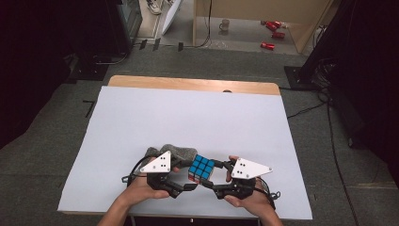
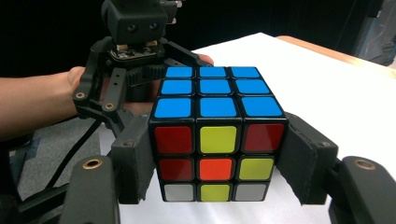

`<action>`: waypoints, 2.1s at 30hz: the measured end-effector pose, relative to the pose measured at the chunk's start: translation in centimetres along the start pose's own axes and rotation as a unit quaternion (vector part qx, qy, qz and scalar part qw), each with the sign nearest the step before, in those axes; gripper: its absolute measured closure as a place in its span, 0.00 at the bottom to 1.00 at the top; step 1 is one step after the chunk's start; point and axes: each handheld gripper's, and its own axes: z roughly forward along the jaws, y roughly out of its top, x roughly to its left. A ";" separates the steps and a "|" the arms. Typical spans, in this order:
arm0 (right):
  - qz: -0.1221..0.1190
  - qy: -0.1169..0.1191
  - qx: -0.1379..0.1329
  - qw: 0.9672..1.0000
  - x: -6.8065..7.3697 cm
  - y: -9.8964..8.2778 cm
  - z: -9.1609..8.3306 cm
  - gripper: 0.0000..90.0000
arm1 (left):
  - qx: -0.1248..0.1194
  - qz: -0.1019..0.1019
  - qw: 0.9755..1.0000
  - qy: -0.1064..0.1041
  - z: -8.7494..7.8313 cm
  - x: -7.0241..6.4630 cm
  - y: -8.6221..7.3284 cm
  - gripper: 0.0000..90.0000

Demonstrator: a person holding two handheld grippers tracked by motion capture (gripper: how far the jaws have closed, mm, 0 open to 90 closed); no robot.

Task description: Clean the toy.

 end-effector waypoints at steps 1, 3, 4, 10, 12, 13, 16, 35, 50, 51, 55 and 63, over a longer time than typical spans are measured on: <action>-0.001 0.003 0.000 1.000 0.0 0.0 0.0 0.39 | 0.001 0.004 1.000 0.001 0.0 -0.1 0.0 0.31; -0.003 0.009 0.001 1.000 0.1 0.0 0.0 0.39 | 0.001 0.007 1.000 0.003 0.0 -0.1 -0.1 0.32; -0.003 0.010 0.000 1.000 0.1 0.0 0.0 0.39 | -0.001 0.007 1.000 0.000 0.0 0.0 -0.1 0.32; -0.003 0.022 -0.006 1.000 0.0 -0.1 -0.1 0.39 | -0.004 0.009 1.000 -0.008 -0.1 0.0 -0.1 0.32; -0.004 0.025 -0.005 1.000 0.1 -0.1 -0.1 0.39 | -0.003 0.010 1.000 -0.008 -0.1 -0.1 -0.2 0.31; -0.005 0.026 -0.004 1.000 0.1 -0.1 -0.1 0.39 | -0.002 0.012 1.000 -0.009 -0.1 -0.1 -0.2 0.31; -0.007 0.033 -0.004 0.999 0.1 -0.2 -0.1 0.39 | -0.001 0.015 1.000 -0.015 -0.1 -0.1 -0.3 0.30; -0.005 0.062 -0.002 0.998 -0.2 -0.5 0.1 0.39 | 0.002 0.022 0.999 -0.034 0.5 -0.2 -0.5 0.29; -0.008 0.064 -0.006 0.998 -0.6 -0.3 -0.8 0.39 | 0.013 0.026 0.999 -0.043 0.8 -0.5 -0.9 0.44; -0.010 0.062 -0.004 0.998 -0.6 -0.3 -0.8 0.39 | 0.013 0.025 0.999 -0.045 0.7 -0.6 -0.9 0.41; -0.009 0.065 -0.005 0.998 -0.6 -0.3 -0.8 0.39 | 0.011 0.003 0.998 -0.060 -0.1 0.0 -0.8 0.27; -0.018 0.066 -0.003 0.998 -0.3 -0.3 -0.8 0.39 | -0.005 -0.032 0.996 -0.079 -1.2 0.7 -0.6 0.20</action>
